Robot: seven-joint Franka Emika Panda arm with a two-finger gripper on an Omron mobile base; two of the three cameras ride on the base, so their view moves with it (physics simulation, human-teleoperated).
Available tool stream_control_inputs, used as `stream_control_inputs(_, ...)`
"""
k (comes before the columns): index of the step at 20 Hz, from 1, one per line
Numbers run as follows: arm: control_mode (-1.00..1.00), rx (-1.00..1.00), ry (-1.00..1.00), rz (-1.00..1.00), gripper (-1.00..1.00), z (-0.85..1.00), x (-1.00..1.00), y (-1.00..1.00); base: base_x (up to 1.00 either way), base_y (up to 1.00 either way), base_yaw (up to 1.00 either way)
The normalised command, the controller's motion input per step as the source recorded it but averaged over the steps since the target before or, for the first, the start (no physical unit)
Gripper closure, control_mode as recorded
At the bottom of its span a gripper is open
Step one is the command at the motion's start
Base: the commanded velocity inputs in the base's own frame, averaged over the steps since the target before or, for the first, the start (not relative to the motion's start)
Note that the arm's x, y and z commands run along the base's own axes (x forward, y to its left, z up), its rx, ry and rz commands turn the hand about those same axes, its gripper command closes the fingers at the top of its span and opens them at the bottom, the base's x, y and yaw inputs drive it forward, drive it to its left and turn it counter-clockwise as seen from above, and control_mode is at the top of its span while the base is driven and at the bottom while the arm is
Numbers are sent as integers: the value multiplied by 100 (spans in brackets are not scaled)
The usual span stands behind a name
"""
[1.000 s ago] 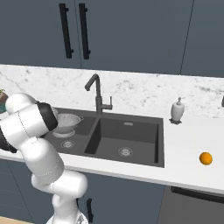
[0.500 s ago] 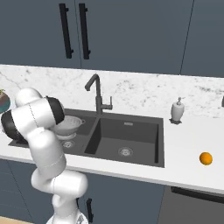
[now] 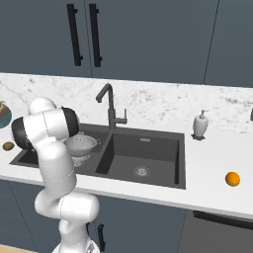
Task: Put the colander in the sink, put the kiwi, peach, orange in the colander, and turn on the sink faucet and pour water over the colander.
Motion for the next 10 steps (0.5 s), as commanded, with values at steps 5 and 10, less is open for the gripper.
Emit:
stream_control_inputs(5,-100,7,0,0,100,-37,18,-11,0,0,0)
stream_control_inputs(10,-100,8,3,0,100,-39,21,-4,0,0,0)
